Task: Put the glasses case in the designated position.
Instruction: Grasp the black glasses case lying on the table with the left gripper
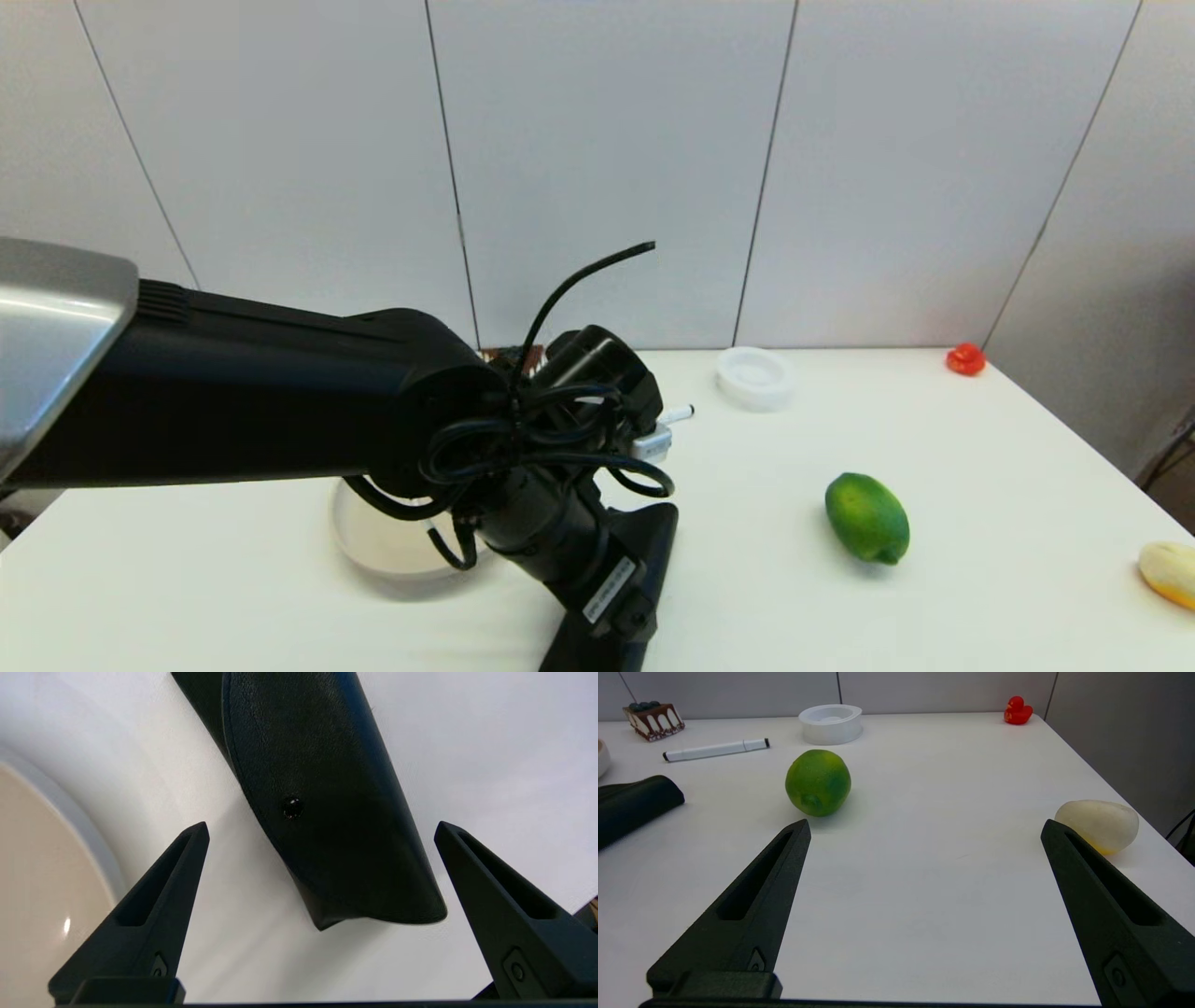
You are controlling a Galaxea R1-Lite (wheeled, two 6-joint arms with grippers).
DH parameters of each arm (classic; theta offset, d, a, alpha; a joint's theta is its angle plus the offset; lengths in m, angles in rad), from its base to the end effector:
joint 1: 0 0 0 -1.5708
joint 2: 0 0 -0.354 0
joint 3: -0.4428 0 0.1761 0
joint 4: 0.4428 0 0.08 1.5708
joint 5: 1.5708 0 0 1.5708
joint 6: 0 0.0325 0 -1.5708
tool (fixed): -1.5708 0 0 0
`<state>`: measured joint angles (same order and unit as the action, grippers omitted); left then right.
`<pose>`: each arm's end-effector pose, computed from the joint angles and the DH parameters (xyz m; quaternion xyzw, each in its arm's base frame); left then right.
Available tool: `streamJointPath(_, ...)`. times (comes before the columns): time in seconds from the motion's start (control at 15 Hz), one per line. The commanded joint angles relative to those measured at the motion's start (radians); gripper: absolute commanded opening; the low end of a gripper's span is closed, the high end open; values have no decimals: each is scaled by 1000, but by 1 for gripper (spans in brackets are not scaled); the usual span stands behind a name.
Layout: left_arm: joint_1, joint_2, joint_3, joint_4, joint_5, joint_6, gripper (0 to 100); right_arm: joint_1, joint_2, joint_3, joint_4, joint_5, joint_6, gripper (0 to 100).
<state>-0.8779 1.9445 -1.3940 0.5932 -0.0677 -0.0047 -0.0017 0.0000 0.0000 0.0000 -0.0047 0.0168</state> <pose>0.2224 -0.2714 0.2083 0.2115 0.4983 -0.3818 0.7491 -0.0824 0.0000 0.0755 0.0084 0.0000 -0.0032 1.0000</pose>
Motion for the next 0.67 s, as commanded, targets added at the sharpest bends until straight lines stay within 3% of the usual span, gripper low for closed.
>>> streamJointPath(0.07,-1,-15,-34,82,-4,34,100,0,0,0,0,0,0,100)
streamJointPath(0.67,-12,56,-51,129,6,51,100,0,2,0,0,0,0,100)
